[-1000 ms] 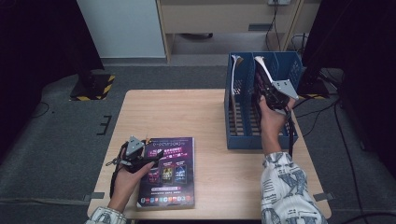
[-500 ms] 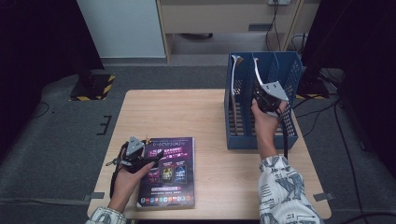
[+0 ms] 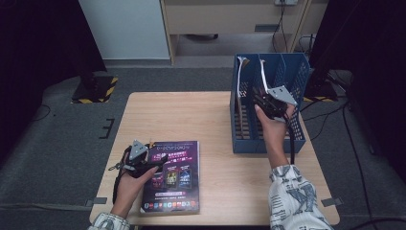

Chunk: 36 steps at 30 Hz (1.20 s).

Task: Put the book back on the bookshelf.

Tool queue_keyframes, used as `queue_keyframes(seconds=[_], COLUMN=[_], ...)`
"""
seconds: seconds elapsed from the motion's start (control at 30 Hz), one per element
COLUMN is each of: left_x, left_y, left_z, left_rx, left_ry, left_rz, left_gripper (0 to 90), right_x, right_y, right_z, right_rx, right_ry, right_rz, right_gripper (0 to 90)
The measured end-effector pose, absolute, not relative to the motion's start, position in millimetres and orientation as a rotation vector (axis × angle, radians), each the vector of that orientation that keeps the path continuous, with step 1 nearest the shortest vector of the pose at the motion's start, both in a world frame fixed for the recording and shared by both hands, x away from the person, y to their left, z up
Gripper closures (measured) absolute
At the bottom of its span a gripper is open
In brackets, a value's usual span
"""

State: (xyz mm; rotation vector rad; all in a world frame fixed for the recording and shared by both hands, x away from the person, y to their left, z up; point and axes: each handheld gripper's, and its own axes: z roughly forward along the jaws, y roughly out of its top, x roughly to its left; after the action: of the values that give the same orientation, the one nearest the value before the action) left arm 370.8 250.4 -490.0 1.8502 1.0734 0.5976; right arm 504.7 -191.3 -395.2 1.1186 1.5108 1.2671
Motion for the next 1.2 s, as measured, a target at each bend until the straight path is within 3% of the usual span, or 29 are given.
queue_keyframes(seconds=[0.27,0.77,1.2], left_x=[371,371,372], left_y=[250,253,255], left_z=[-490,-491,-492], left_rx=[1.844,1.833,1.828], left_ry=[1.076,1.1,1.118], left_rz=[0.594,0.588,0.584], left_gripper=[9.6,6.6,3.4], right_x=[491,451,419], right_y=[-200,-205,-203], right_z=[-397,-405,-406], right_rx=[1.159,1.129,1.106], right_ry=[1.602,1.681,1.694], right_rz=[1.329,1.34,1.351], right_gripper=[24.7,19.5,8.6])
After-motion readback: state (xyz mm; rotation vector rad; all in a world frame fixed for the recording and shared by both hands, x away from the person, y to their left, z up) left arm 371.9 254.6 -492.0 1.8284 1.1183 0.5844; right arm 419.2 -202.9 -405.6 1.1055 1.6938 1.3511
